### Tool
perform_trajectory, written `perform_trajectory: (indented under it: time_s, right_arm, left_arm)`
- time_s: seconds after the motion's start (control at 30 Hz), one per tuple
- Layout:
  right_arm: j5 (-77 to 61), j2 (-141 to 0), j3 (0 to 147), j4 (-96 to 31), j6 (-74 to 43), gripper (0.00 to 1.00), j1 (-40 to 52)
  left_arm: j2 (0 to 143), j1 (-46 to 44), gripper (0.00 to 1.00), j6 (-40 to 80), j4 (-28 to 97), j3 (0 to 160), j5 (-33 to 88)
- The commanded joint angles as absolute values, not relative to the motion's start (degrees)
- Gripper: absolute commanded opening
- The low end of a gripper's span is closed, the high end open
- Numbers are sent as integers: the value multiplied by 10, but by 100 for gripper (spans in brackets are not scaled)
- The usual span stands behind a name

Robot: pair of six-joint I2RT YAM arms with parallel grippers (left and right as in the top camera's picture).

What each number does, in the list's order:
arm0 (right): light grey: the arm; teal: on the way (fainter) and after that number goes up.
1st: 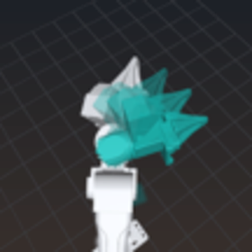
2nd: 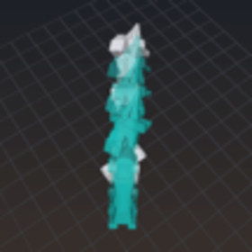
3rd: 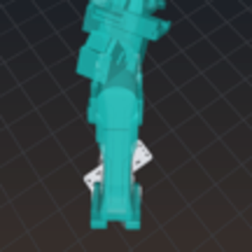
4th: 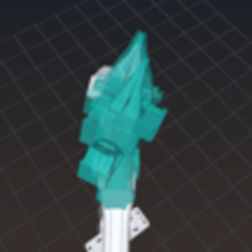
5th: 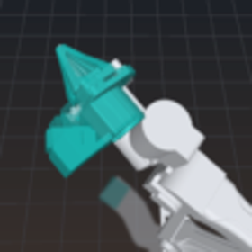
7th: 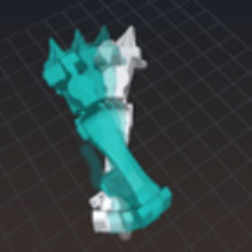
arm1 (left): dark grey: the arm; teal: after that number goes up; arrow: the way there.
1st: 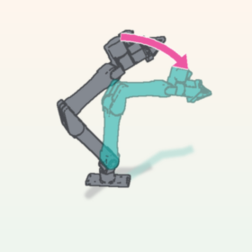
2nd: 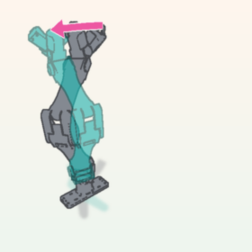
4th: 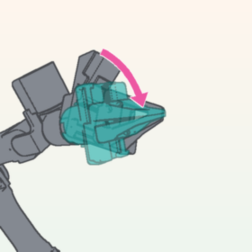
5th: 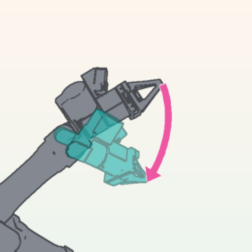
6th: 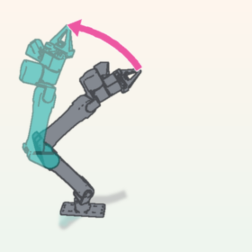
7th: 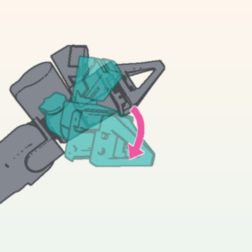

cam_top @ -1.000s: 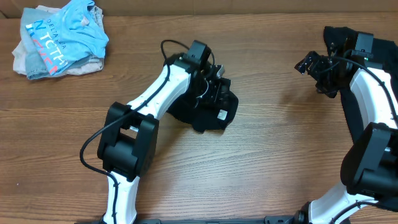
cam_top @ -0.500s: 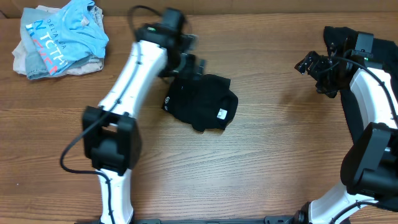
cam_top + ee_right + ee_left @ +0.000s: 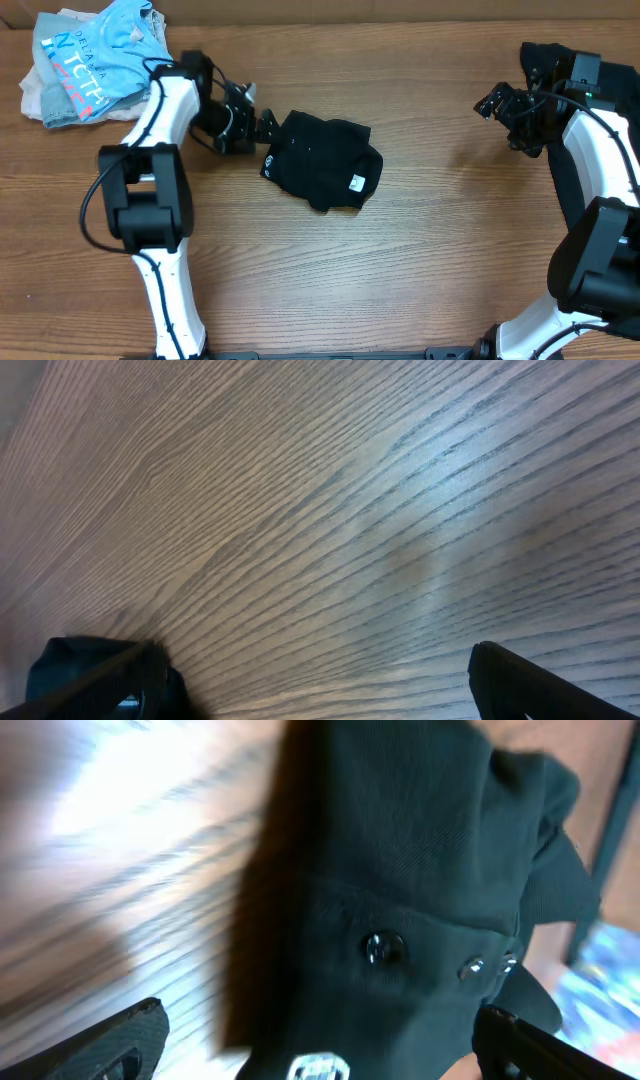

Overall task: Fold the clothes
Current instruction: 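Grasp the folded black bundle's left side with the left gripper, then carry the black bundle with the left gripper to the upper-left clothes stack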

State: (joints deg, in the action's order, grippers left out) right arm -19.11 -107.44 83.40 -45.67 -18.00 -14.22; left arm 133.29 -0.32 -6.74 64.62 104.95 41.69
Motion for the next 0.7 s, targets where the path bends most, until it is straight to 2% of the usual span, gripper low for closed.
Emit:
perform_trajectory:
  time_s: [0.0, 0.2, 0.27, 0.33, 0.53, 0.67]
  right_arm:
    - [-191, -1074, 848, -455, -180, 100, -142]
    - [-191, -1074, 848, -455, -180, 100, -142]
    - [-191, -1074, 848, -455, -180, 100, -142]
    - [-191, -1074, 848, -455, -180, 100, -142]
    - [-191, -1074, 848, -455, -180, 100, -142]
    - [-191, -1074, 848, -455, -180, 100, -142]
  left_arm:
    - [1358, -20, 100, -105, 637, 1043, 491]
    - [1391, -44, 100, -105, 618, 1043, 495]
    - [1394, -48, 94, -105, 612, 1043, 494]
    - [1394, -49, 79, -105, 608, 1044, 491]
    - [1394, -44, 4, -34, 611, 1063, 419]
    - [1394, -37, 4, -12, 646, 1117, 349]
